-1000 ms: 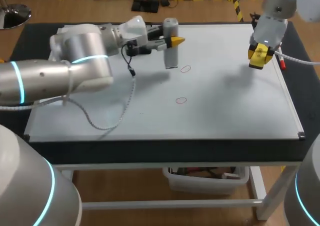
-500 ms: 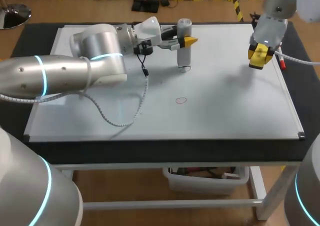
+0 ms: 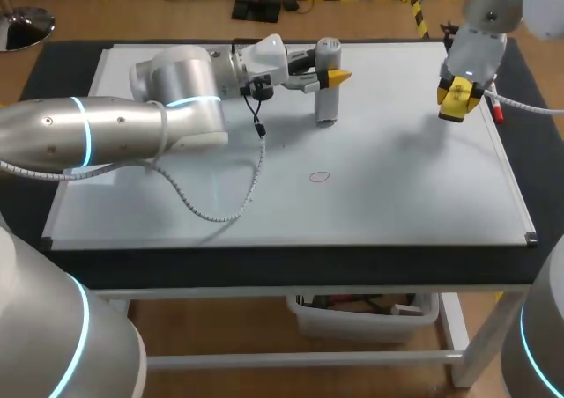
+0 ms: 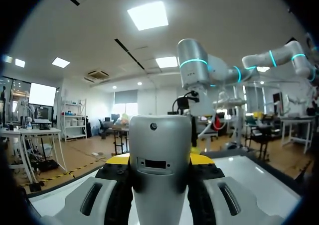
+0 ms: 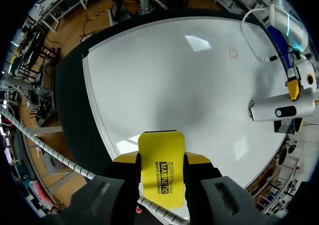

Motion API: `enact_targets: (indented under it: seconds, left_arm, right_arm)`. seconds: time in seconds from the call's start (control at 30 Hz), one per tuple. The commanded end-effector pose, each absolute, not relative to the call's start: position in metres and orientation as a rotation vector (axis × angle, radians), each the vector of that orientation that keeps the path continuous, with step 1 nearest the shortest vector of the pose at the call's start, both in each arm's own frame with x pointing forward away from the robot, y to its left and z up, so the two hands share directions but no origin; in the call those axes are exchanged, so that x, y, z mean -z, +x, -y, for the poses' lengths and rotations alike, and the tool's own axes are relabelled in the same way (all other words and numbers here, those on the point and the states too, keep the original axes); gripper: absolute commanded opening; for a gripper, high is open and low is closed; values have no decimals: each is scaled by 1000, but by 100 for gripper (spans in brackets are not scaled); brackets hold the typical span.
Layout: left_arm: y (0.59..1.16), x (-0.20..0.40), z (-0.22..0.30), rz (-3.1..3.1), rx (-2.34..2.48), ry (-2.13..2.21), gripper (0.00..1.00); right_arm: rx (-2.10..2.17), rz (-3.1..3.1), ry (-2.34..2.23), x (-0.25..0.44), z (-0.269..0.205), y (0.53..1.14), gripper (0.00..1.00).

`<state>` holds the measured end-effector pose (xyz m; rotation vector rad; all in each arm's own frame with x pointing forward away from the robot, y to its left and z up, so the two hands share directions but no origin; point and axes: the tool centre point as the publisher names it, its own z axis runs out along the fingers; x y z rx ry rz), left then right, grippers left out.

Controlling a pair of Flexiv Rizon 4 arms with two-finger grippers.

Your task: Pick up the inspection probe, press it on each red-marked spot on the whiteboard one by one, put down the probe, pick up the eraser, and wipe off all the red marks.

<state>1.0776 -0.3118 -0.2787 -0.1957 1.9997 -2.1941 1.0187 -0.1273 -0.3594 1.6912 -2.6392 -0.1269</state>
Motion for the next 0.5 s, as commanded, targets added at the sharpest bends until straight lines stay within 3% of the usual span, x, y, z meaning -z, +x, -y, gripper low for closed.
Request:
enact_targets:
  seconds: [0.03,0.5]
  left_arm:
    - [1079,281,313,-1993,2202,-184,0]
    - [1077,282,311,-2000,2203,-180,0]
  right_arm:
    - [125,2635,1694,359,128,1020,0]
    - [125,2635,1694,359,128,1020,0]
